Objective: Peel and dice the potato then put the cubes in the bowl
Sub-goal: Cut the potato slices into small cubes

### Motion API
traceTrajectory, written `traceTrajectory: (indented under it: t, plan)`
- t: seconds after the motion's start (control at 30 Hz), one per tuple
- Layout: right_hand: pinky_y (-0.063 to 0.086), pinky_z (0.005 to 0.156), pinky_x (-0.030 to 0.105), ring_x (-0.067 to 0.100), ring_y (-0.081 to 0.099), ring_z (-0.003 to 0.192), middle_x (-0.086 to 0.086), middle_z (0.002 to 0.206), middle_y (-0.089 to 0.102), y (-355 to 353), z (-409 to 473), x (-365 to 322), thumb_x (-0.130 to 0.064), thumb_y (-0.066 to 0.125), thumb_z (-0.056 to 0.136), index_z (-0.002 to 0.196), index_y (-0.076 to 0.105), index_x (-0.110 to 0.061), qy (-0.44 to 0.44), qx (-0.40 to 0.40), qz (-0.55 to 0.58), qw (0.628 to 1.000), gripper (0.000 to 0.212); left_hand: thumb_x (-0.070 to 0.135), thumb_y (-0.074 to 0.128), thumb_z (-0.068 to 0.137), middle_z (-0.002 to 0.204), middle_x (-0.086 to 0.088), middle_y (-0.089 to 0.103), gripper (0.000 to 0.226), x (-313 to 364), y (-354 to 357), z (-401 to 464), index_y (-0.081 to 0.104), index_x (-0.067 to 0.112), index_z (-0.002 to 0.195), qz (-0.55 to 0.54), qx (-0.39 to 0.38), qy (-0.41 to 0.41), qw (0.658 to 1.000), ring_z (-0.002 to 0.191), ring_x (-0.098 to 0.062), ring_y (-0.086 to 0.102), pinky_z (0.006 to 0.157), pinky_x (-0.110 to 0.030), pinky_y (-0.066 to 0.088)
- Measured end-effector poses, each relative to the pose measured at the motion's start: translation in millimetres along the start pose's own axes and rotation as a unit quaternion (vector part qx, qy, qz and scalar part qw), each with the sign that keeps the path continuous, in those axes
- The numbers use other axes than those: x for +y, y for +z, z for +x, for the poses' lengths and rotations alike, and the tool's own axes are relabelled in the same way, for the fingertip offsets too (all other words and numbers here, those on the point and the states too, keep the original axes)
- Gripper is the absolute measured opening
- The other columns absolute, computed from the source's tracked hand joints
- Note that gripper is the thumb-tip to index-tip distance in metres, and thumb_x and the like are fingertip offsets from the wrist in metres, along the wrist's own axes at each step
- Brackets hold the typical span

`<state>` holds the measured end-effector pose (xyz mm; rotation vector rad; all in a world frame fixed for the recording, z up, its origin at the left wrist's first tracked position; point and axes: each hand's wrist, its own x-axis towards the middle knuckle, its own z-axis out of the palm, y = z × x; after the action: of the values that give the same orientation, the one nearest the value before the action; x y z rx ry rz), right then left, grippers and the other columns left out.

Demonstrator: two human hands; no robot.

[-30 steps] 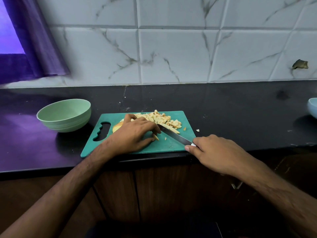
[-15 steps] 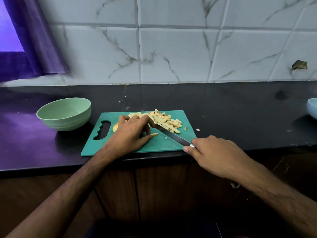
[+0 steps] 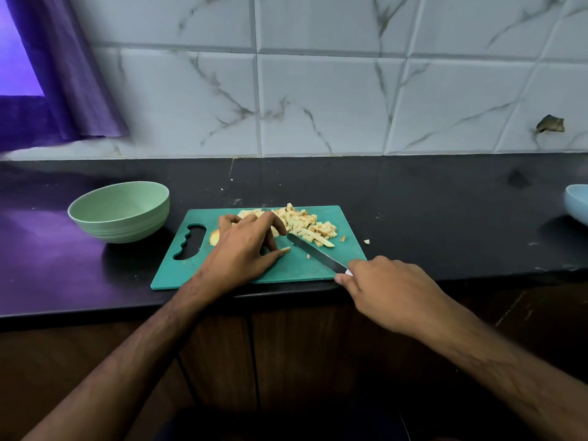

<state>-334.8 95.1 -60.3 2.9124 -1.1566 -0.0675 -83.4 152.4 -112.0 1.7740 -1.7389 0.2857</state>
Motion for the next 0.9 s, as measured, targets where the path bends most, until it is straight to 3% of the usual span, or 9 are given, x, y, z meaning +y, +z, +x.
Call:
traceTrajectory:
  t: [0.27,0.4,0.53,0.67,0.9]
  plan:
    - [0.043,0.061,0.031,0.009,0.057,0.074,-0.008,0.084,0.055,16,-1,-10,-0.053,0.027,0.107,0.099,0.053,-0.027,-0.009,-0.008,0.029,0.999,0.038,0.027,0.077,0.090,0.079,0.016,0.065,0.034,4,-3,1,0.046,0.034,0.101,-0.013,-0.014,-0.010,1.000,0.087,0.004,0.054,0.096,-0.032,0.022]
    - [0.038,0.060,0.031,0.006,0.052,0.071,-0.009,0.081,0.051,15,6,-13,-0.052,0.028,0.108,0.097,0.049,-0.027,-0.010,-0.003,0.033,0.999,0.035,0.026,0.078,0.089,0.079,0.018,0.064,0.034,5,-3,0,0.047,0.033,0.100,-0.003,-0.007,-0.007,1.000,0.086,0.004,0.054,0.097,-0.033,0.024]
    - [0.049,0.067,0.033,0.009,0.057,0.077,-0.008,0.086,0.056,10,10,-6,-0.054,0.026,0.107,0.099,0.051,-0.029,-0.004,0.011,0.028,1.000,0.037,0.029,0.078,0.088,0.081,0.021,0.065,0.037,7,-4,-4,0.046,0.036,0.105,0.003,0.006,-0.004,1.000,0.086,0.005,0.054,0.095,-0.032,0.022]
    - [0.041,0.062,0.030,0.009,0.054,0.074,-0.008,0.083,0.053,6,-1,-4,-0.055,0.025,0.107,0.094,0.049,-0.029,-0.008,-0.007,0.037,0.999,0.038,0.027,0.078,0.088,0.079,0.018,0.062,0.034,7,-4,-4,0.051,0.031,0.109,0.011,0.012,-0.006,1.000,0.089,-0.001,0.053,0.095,-0.032,0.021]
    - [0.034,0.055,0.026,0.007,0.053,0.071,-0.009,0.081,0.053,13,-1,-11,-0.054,0.027,0.108,0.090,0.047,-0.029,-0.018,-0.014,0.050,0.998,0.036,0.021,0.079,0.087,0.076,0.019,0.057,0.040,6,-4,-2,0.043,0.035,0.099,-0.004,-0.005,-0.009,1.000,0.085,0.002,0.051,0.091,-0.028,0.020]
